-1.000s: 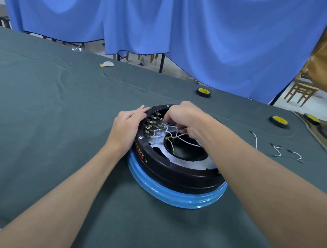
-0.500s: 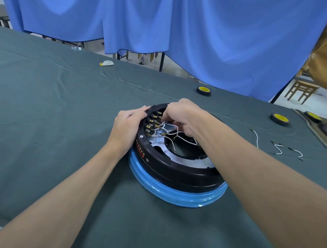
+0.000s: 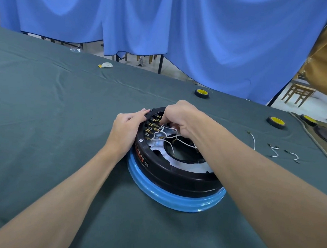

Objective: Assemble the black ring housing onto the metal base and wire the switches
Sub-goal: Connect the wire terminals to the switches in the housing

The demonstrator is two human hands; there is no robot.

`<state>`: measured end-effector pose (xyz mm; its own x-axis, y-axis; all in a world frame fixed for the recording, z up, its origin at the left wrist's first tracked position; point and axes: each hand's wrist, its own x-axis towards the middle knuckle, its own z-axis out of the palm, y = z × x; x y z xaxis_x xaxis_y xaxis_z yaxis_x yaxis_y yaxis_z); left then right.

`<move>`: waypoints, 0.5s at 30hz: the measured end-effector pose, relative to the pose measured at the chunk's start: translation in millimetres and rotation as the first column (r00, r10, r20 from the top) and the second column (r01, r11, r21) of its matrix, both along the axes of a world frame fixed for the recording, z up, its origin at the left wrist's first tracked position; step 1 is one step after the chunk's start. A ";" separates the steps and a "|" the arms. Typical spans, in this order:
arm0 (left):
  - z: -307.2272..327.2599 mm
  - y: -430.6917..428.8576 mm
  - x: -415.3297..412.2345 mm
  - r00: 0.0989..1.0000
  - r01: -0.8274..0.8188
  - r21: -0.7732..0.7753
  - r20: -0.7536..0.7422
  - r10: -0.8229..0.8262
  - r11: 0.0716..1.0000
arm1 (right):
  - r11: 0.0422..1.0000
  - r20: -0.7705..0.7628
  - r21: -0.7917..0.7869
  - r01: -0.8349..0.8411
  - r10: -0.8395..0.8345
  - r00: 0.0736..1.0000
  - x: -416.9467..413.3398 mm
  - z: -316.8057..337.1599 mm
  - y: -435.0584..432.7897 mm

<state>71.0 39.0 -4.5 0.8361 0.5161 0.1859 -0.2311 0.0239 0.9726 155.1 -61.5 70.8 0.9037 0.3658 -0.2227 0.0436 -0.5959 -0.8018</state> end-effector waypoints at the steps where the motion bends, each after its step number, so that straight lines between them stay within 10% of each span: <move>1: 0.0 -0.6 -0.2 1.000 0.016 0.008 0.006 -0.016 1.000 | 1.000 0.007 -0.001 0.001 -0.001 1.000 -0.4 0.2 -0.2; 15: -3.4 0.9 -0.7 1.000 0.012 0.019 -0.017 -0.012 1.000 | 0.974 0.344 -0.116 -0.197 0.225 0.912 -7.2 -3.4 -29.5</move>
<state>70.3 39.9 -8.0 0.8453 0.5025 0.1817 -0.2148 0.0082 0.9766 147.9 -91.0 67.4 0.8322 0.5511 0.0612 0.4466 -0.6007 -0.6631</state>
